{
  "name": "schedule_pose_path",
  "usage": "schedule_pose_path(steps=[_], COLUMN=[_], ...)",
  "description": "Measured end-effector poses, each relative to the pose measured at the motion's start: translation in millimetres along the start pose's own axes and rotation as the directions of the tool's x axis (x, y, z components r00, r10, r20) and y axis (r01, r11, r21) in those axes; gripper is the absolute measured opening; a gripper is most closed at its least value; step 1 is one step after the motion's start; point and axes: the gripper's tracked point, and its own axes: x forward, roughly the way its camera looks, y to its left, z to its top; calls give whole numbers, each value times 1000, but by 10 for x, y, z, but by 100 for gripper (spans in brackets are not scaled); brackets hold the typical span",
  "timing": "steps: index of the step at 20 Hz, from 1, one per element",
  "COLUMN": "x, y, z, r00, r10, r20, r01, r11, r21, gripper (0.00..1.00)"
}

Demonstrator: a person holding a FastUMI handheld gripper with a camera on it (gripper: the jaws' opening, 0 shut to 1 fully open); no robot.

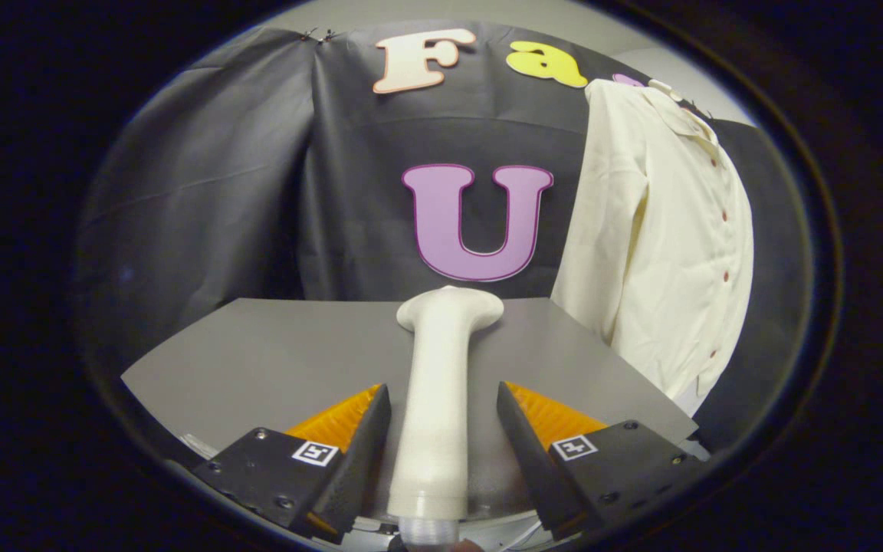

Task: Iron the clothes twice with a garment steamer, once on the left side and once on the right side.

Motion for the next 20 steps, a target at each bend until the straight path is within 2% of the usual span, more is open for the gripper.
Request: schedule_pose_path(steps=[3, 5, 6, 8, 13, 20], x=[29, 47, 11, 3, -236, -787], y=[29, 40, 53, 61, 87, -432], z=[5, -3, 6, 34, 44, 436], r00=[1000, 1000, 1000, 1000, 991, 966], r10=[8, -1, 4, 14, 103, 132], r20=[-1, 7, 8, 28, 80, 224], r01=[-8, 1, -4, -15, -106, -141], r11=[1000, 1000, 1000, 1000, 994, 990], r21=[8, 20, 28, 9, 24, 28], gripper=[77, 61, 47, 41, 39, 38])
